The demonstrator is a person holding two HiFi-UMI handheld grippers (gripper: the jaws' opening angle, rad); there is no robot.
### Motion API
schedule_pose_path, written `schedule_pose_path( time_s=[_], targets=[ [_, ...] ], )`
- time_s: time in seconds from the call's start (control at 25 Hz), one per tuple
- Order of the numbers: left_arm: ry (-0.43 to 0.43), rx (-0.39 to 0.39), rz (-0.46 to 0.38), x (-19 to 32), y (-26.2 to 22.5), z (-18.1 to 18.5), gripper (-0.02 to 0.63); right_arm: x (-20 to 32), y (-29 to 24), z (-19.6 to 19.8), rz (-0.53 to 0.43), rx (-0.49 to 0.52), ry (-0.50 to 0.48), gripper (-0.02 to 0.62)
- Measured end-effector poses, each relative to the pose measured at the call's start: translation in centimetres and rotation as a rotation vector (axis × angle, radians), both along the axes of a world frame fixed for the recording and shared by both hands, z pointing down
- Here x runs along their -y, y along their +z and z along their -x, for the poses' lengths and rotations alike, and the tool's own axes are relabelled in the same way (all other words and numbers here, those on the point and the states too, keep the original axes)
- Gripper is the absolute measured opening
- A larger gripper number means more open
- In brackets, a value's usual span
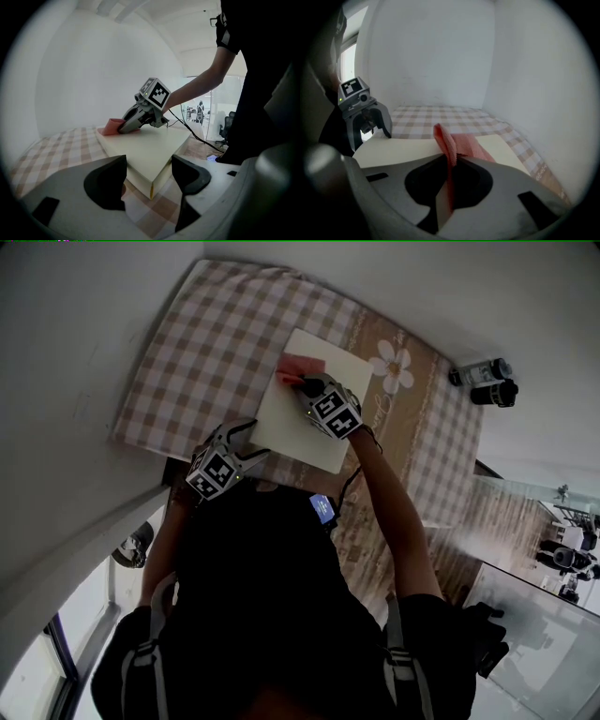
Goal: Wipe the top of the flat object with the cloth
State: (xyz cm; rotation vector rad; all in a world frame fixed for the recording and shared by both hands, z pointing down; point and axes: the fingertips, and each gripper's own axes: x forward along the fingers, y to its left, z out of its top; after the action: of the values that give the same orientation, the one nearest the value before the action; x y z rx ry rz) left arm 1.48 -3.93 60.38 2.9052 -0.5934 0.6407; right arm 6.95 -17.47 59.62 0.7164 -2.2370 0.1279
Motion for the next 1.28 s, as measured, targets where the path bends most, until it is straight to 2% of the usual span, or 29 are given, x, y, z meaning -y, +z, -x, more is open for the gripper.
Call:
schedule_pose_path(
  time_s=[0.24, 0.56, 0.92, 1.28],
  targets=[
    [-0.001, 0.006, 0.013, 1.4, 0.2, -0.5, 0.318, -0.6, 0.0, 0.3, 0.019, 0.02, -0.015, 0.02],
    [-0.007, -0.005, 0.012, 0.1, 0.2, 0.0, 0.319, -4.7, -0.1, 2.1, -0.01, 0.011, -0.061, 0.02],
    [-0.006, 0.015, -0.003, 0.3, 0.3, 0.0, 0.319, -7.6, -0.2, 3.4, -0.005, 0.016, -0.107, 0.02],
    [0.011, 0.001, 0.0, 0.2, 0.2, 0.1, 0.321, -10.5, -0.3, 4.4, 0.011, 0.015, -0.162, 0.02]
  ],
)
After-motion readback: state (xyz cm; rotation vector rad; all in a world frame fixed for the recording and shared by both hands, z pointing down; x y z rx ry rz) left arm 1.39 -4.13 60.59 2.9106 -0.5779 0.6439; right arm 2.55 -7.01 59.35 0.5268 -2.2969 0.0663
